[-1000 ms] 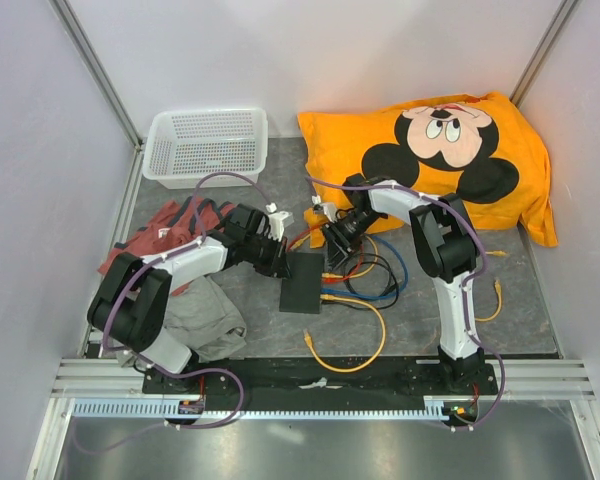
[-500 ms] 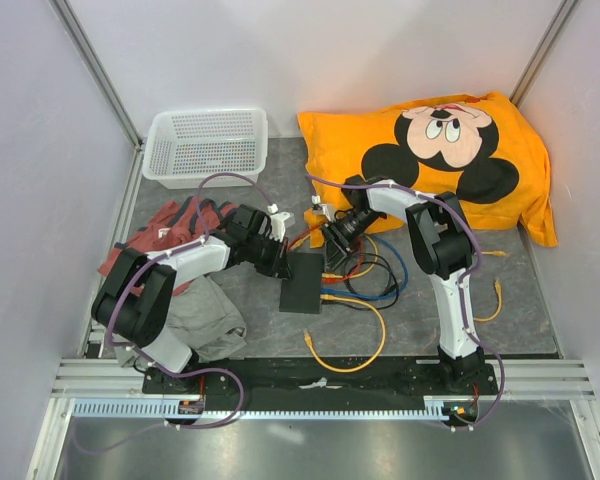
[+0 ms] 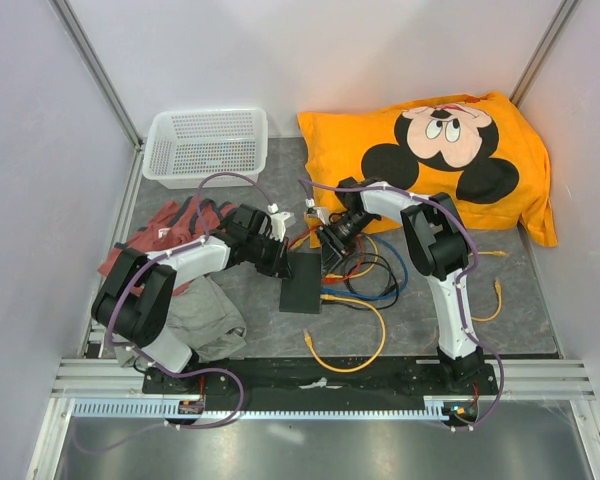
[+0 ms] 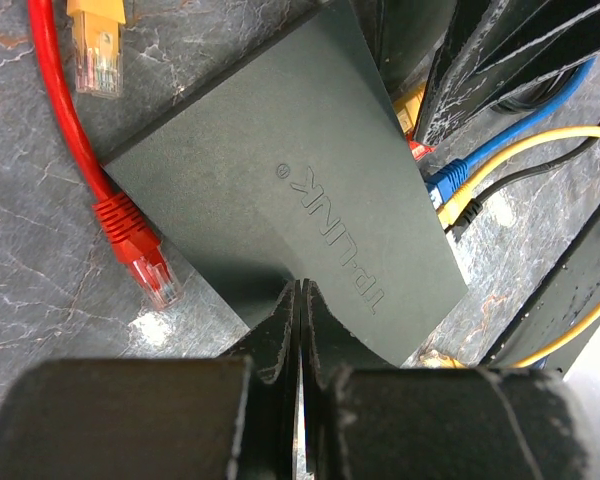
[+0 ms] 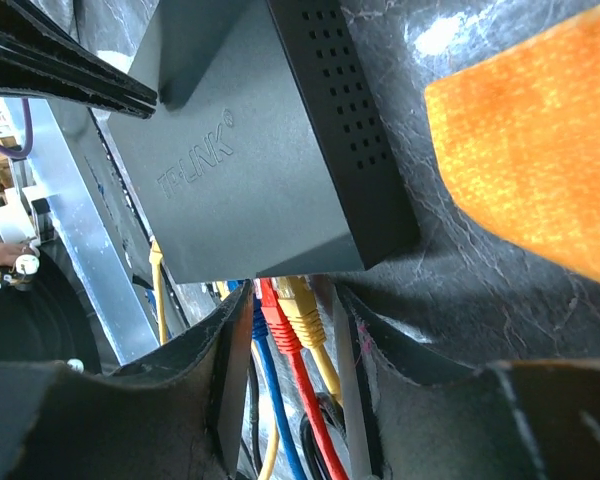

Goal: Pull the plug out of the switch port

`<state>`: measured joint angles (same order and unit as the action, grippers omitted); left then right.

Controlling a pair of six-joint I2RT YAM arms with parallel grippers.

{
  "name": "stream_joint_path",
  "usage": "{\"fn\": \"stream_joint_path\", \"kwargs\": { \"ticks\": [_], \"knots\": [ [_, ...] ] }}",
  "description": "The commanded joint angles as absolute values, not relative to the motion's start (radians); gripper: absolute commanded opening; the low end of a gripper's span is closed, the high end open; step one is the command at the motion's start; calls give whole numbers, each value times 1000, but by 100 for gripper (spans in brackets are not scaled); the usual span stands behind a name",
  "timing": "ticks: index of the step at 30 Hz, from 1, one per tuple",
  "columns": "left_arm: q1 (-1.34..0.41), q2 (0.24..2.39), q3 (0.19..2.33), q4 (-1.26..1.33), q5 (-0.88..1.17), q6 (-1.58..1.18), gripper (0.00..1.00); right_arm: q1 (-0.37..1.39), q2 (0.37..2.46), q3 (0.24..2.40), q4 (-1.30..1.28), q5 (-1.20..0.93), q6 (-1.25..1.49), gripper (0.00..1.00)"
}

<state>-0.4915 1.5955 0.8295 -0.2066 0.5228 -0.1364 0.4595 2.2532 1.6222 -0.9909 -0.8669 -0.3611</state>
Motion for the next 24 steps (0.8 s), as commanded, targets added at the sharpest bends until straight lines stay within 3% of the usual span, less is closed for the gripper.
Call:
{"fn": "stream_joint_path", "kwargs": {
  "ticks": [1, 24],
  "knots": [
    [-497, 1595, 848, -172, 503, -115, 2, 462, 2266, 1632, -962, -864, -353, 45],
    [-500, 1597, 845, -158, 494, -115, 1, 471, 2278, 1612, -936, -831, -350, 43]
  ]
}}
